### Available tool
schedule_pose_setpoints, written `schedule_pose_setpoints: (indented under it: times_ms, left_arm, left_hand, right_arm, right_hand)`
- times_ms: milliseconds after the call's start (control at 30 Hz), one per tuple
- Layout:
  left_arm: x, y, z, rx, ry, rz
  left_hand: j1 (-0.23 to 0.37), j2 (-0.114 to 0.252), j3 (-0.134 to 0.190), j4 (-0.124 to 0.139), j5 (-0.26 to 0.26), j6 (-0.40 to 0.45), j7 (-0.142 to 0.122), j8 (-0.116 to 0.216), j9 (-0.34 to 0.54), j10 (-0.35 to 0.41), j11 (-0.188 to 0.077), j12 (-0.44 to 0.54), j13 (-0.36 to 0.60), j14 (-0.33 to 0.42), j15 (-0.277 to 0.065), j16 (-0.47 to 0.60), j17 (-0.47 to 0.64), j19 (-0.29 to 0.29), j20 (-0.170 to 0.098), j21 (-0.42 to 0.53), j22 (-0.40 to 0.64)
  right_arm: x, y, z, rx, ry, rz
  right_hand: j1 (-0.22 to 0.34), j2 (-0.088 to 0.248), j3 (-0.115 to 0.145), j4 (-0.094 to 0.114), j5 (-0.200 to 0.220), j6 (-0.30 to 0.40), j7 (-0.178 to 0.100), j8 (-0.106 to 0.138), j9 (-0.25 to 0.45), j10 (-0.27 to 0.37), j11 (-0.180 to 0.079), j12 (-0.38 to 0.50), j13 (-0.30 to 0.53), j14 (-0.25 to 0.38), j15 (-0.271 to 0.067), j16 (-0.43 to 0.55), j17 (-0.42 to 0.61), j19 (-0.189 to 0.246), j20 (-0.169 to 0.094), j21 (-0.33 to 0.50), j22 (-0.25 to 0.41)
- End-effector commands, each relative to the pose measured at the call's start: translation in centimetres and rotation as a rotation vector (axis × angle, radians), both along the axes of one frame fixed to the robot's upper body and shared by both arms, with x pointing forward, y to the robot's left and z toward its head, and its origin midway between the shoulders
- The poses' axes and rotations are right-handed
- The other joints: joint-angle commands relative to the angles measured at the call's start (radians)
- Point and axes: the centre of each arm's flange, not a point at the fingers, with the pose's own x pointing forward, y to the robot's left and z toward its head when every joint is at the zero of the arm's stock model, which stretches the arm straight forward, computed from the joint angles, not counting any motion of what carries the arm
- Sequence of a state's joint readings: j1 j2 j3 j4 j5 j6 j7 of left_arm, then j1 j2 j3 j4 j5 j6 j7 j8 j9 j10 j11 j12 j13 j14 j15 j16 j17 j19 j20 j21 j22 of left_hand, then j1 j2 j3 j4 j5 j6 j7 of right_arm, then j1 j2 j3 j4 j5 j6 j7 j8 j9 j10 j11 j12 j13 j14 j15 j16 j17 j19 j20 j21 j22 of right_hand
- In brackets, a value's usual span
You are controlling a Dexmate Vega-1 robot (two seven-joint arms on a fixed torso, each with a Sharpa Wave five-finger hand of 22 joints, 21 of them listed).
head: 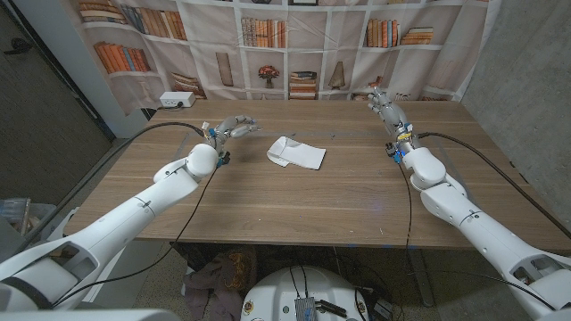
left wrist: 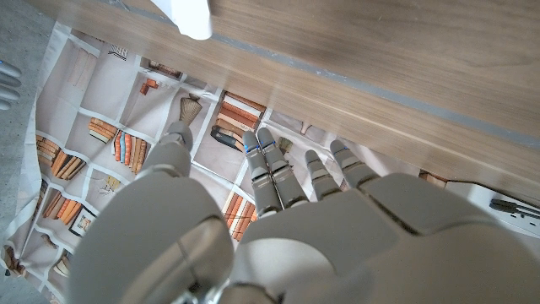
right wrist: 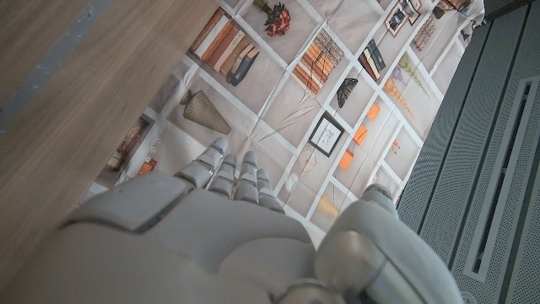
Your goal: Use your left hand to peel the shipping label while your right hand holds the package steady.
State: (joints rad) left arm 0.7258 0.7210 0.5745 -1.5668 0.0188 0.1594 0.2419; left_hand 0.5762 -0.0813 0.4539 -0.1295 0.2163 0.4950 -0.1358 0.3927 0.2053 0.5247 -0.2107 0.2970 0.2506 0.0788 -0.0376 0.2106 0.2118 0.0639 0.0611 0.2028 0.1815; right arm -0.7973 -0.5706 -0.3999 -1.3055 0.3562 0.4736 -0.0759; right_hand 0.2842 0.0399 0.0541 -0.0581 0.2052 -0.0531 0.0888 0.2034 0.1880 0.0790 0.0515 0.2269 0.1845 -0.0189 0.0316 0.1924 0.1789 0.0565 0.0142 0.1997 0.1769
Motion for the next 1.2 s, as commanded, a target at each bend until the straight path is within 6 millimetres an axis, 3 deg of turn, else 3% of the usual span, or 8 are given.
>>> schedule_pose_setpoints:
  times_ms: [33,233,400,467,600,767,1000,1200]
  left_arm:
    - [-0.2,-0.3,-0.6,0.02,-0.077,0.048]
    - [0.2,-0.5,-1.0,0.038,-0.024,0.041]
    - [0.2,-0.7,-1.4,0.034,-0.023,0.066]
    - [0.5,-0.7,-1.4,0.023,-0.001,0.045]
    - [0.5,-0.9,-1.6,0.024,-0.023,0.054]
    - [0.8,-0.9,-1.6,0.016,0.029,0.038]
    - [1.0,-0.9,-2.0,0.036,0.064,0.065]
    - [1.2,-0.9,-2.1,0.051,0.086,0.06]
  left_hand:
    - [0.007,0.002,0.0,-0.002,0.004,0.0,-0.006,0.001,0.0,-0.001,-0.002,-0.013,-0.001,-0.037,-0.025,-0.012,0.002,-0.02,-0.003,-0.004,0.002]
    - [0.005,-0.004,-0.005,0.0,0.006,0.02,-0.016,0.006,-0.003,0.016,-0.001,-0.016,-0.005,-0.07,-0.021,-0.02,0.002,-0.041,-0.018,-0.009,0.002]
    - [0.018,-0.003,-0.006,-0.003,0.011,0.011,-0.02,-0.006,-0.008,0.01,-0.001,-0.04,-0.018,-0.13,-0.01,-0.03,-0.009,-0.094,0.019,-0.018,0.002]
    - [0.024,-0.004,-0.008,-0.005,0.013,0.006,-0.013,-0.012,-0.011,0.044,0.003,-0.035,-0.024,-0.138,-0.015,-0.029,-0.016,-0.115,0.027,-0.02,0.001]
    - [0.038,-0.002,-0.012,-0.006,0.014,0.051,-0.005,-0.007,-0.015,0.106,0.005,-0.031,-0.038,-0.126,-0.027,-0.022,-0.028,-0.123,0.032,-0.014,0.0]
    - [0.049,0.005,-0.011,-0.007,0.015,0.074,-0.003,-0.005,-0.017,0.123,0.014,-0.034,-0.045,-0.118,-0.037,-0.02,-0.032,-0.13,0.034,-0.013,-0.001]
    - [0.05,0.008,-0.022,-0.001,0.013,0.026,0.029,-0.043,-0.021,0.1,0.026,-0.065,-0.055,-0.133,-0.031,-0.025,-0.034,-0.155,0.054,-0.014,-0.002]
    - [0.04,0.002,-0.038,0.006,0.011,-0.018,0.031,-0.079,-0.021,0.066,0.032,-0.091,-0.059,-0.154,-0.011,-0.028,-0.034,-0.171,0.065,-0.014,-0.002]
  right_arm:
    - [-0.3,0.0,-0.2,0.007,0.0,0.006]
    - [-0.4,0.0,-0.4,0.001,0.0,0.004]
    - [-0.6,-0.2,-0.5,0.002,-0.002,0.002]
    - [-0.6,-0.2,-0.6,0.004,0.0,0.002]
    - [-0.7,-0.2,-0.7,0.001,0.0,0.002]
    - [-0.8,-0.1,-0.8,-0.009,-0.001,0.001]
    - [-1.0,-0.2,-1.0,-0.006,-0.001,-0.004]
    - [-1.1,-0.2,-1.0,-0.006,-0.003,-0.003]
  right_hand:
    - [0.011,0.002,-0.004,-0.008,-0.005,0.008,-0.002,0.003,0.006,0.008,0.001,0.001,0.002,0.006,0.0,0.001,0.002,0.011,0.0,0.004,0.003]
    - [0.012,0.002,-0.004,-0.009,-0.005,0.009,-0.002,0.003,0.006,0.007,0.002,0.0,0.002,0.006,0.0,0.001,0.002,0.011,0.001,0.004,0.003]
    - [0.012,0.003,-0.004,-0.009,-0.005,0.009,-0.002,0.003,0.006,0.004,0.003,-0.001,0.001,0.007,0.0,0.0,0.002,0.011,0.002,0.003,0.003]
    - [0.012,0.003,-0.005,-0.009,-0.005,0.009,-0.002,0.003,0.006,0.003,0.002,-0.002,0.001,0.007,0.001,0.0,0.002,0.011,0.002,0.003,0.003]
    - [0.012,0.003,-0.005,-0.009,-0.005,0.009,-0.003,0.002,0.006,0.0,0.003,-0.004,0.001,0.006,0.001,-0.001,0.003,0.01,0.003,0.002,0.003]
    - [0.011,0.003,-0.005,-0.009,-0.006,0.009,-0.003,0.002,0.006,0.0,0.002,-0.004,0.001,0.006,0.0,-0.002,0.003,0.01,0.005,0.002,0.003]
    - [0.011,0.003,-0.006,-0.01,-0.006,0.009,-0.004,0.002,0.006,0.001,0.001,-0.005,0.001,0.006,0.001,-0.002,0.003,0.01,0.008,0.001,0.003]
    - [0.011,0.003,-0.006,-0.01,-0.006,0.009,-0.004,0.001,0.006,-0.001,0.003,-0.006,0.001,0.007,0.001,-0.002,0.003,0.009,0.01,0.001,0.004]
